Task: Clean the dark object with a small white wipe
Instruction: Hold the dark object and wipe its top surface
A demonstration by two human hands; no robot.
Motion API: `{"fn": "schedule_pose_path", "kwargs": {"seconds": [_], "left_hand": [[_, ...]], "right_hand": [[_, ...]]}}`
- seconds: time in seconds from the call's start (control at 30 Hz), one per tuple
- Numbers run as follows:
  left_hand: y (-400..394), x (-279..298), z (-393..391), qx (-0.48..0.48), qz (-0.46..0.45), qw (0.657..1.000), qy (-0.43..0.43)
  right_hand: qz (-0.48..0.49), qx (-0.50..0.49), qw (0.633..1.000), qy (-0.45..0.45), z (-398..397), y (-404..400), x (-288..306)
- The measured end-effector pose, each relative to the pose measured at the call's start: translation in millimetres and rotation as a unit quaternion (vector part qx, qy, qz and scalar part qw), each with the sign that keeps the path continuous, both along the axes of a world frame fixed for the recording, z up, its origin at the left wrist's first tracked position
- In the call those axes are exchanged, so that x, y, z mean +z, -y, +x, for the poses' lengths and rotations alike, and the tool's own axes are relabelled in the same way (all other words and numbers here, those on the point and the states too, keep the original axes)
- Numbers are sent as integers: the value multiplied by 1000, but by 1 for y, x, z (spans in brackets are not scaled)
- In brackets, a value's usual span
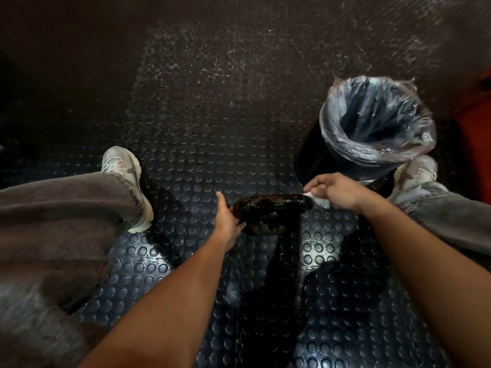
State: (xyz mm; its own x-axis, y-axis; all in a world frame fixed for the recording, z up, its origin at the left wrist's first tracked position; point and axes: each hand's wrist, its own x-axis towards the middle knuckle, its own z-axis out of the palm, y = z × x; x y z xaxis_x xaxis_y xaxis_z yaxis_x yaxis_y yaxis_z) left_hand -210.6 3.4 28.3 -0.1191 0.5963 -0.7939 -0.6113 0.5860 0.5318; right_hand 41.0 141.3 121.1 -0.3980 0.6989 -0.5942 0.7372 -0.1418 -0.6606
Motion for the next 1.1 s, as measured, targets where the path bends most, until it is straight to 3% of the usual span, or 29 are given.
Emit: {"fn": "schedule_pose_path", "kwargs": {"seconds": [0.13,0.23,0.33,0.43,0.6,0.73,0.9,1.0,1.1], "left_hand": [[-1,3,1,4,-2,1000,1],[-2,4,2,6,-7,1000,-4],[-2,6,2,9,-11,1000,-6],[-1,9,2,10,-10,1000,-8],[-1,7,3,7,-5,1000,-7],[-1,6,3,8,-1,1000,-12],[-1,8,3,4,0,1000,-10],[0,9,3,2,2,1000,-5],[0,8,3,4,4,1000,-6]], "right_hand": [[-6,117,992,48,-39,-16,24],[9,155,987,34,-46,-19,41],[16,115,993,-10,-25,-15,38],[36,69,997,30,-6,-9,23],[-7,127,988,86,-35,-15,22],[25,190,978,76,-66,-14,46],[66,128,989,31,-36,0,44],[68,90,991,76,-21,-1,38],[37,113,986,119,-38,-9,33]]}}
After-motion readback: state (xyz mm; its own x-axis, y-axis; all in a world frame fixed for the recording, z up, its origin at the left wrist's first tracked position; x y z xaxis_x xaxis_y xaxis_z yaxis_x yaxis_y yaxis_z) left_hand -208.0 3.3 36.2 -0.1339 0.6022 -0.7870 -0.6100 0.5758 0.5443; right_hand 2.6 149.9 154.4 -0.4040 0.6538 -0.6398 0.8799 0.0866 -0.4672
